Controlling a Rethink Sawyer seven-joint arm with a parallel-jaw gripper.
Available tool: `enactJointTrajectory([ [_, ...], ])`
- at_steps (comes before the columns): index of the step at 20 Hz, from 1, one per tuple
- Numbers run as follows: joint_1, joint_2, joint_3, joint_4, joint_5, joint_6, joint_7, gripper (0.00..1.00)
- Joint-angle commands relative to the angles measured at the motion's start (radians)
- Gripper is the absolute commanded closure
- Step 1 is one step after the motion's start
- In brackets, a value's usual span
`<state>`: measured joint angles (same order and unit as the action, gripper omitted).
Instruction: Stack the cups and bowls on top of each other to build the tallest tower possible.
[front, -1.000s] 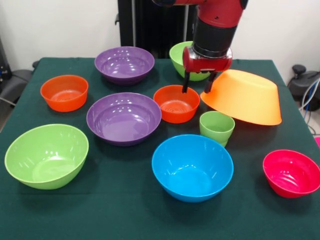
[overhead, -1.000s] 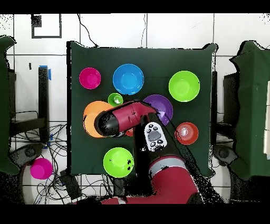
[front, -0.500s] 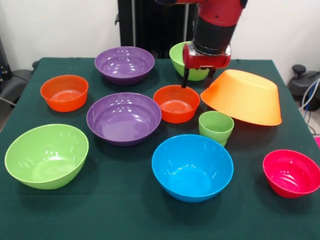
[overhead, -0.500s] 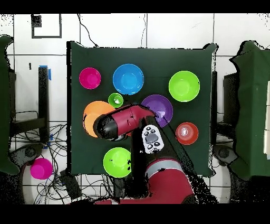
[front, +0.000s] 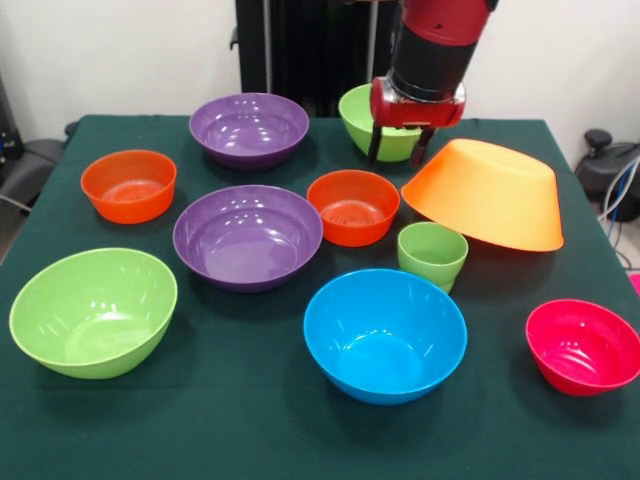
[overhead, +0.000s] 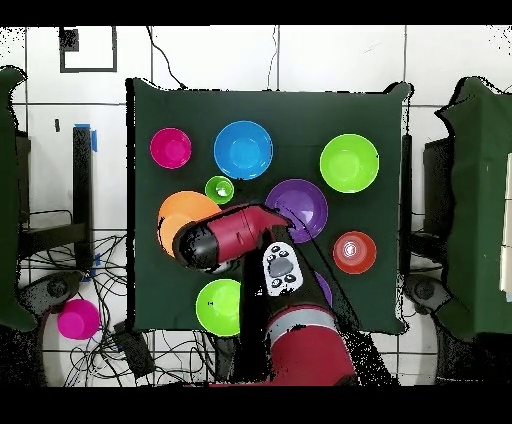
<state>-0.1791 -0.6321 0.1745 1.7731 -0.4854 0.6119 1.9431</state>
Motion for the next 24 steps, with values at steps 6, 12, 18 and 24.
enactJointTrajectory([
  [6, 0.07, -0.012, 0.015, -0.015, 0.039, -0.122, 0.141, 0.0],
  [12, 0.076, -0.01, 0.054, -0.07, 0.045, -0.149, 0.087, 0.0],
  [18, 0.081, -0.015, 0.037, -0.028, 0.049, -0.217, 0.114, 0.0],
  [24, 0.034, 0.033, 0.077, -0.038, 0.05, -0.23, 0.051, 0.0],
])
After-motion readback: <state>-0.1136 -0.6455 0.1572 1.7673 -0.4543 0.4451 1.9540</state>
